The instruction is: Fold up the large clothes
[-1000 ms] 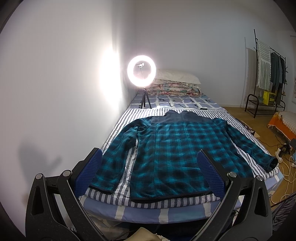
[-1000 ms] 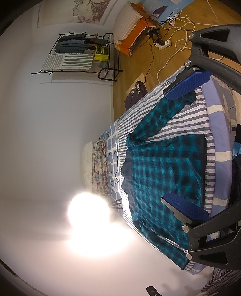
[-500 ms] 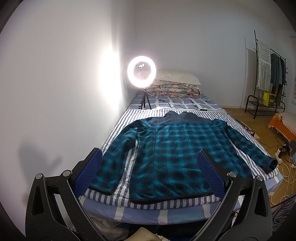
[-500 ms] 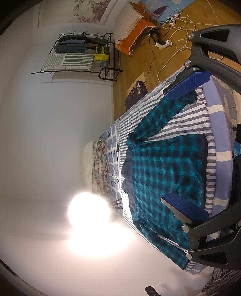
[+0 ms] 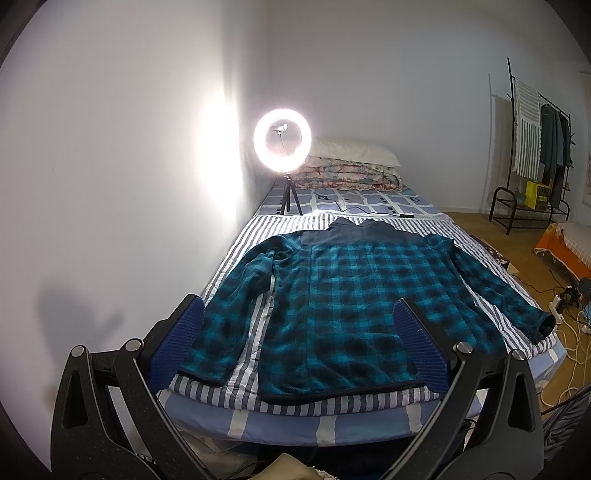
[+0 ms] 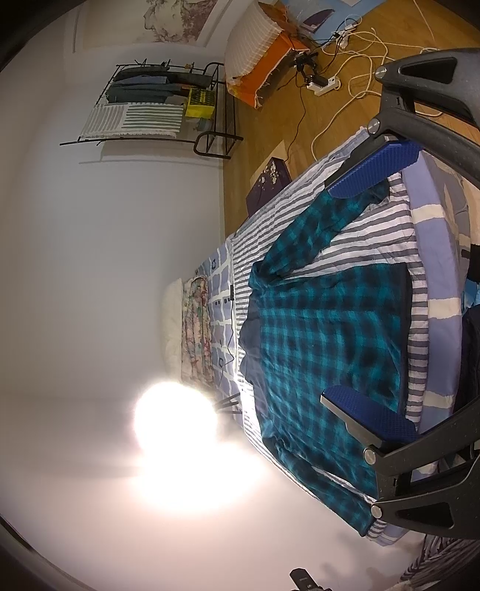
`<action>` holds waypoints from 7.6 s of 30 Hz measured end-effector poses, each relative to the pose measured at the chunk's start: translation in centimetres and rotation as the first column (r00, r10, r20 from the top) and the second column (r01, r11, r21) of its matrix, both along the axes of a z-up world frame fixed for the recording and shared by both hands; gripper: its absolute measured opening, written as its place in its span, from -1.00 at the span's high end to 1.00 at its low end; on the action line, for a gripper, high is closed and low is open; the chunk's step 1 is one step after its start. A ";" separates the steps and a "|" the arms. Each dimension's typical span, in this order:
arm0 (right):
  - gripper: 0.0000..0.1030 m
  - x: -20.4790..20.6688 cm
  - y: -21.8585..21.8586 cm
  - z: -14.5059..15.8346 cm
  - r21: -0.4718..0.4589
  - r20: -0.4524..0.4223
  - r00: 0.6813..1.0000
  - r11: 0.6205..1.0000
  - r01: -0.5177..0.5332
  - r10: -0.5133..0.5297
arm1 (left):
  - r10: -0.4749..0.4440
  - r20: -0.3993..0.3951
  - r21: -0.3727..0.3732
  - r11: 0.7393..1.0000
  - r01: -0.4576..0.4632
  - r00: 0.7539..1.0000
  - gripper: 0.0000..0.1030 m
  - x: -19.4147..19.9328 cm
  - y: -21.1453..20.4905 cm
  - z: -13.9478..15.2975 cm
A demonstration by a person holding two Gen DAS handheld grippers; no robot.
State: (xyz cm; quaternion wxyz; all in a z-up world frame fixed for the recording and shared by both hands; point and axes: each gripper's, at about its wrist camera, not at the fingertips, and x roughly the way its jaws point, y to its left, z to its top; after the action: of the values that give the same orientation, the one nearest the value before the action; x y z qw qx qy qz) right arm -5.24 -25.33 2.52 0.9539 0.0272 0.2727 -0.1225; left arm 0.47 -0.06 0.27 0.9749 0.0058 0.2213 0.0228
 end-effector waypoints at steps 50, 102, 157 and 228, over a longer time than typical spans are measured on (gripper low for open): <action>-0.99 8.9 4.5 -1.2 0.001 0.035 0.983 0.984 -0.179 0.179 | 0.104 -0.143 0.011 0.995 -0.103 0.984 -0.23 3.6 9.0 -5.9; -0.17 25.8 12.1 -12.9 0.354 -0.287 0.750 0.794 -0.495 0.596 | 0.189 -0.277 -0.082 0.972 -0.219 0.942 0.94 16.2 16.2 -17.8; 1.00 59.4 17.9 -24.7 0.696 -0.387 0.719 0.694 -0.182 0.577 | -0.243 -0.236 0.325 0.893 0.312 0.941 0.94 9.9 3.8 -18.4; 0.23 30.3 16.0 -20.7 0.562 -0.353 0.575 0.659 -0.500 0.738 | -0.337 -0.497 -0.623 0.780 -0.058 0.800 0.82 17.6 14.7 -26.6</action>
State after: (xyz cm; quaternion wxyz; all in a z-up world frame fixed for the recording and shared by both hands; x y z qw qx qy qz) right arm 25.04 -9.38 -18.20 0.7829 0.0862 0.5467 0.2841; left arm 18.05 14.67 -26.31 0.8056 -0.2847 0.5033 -0.1289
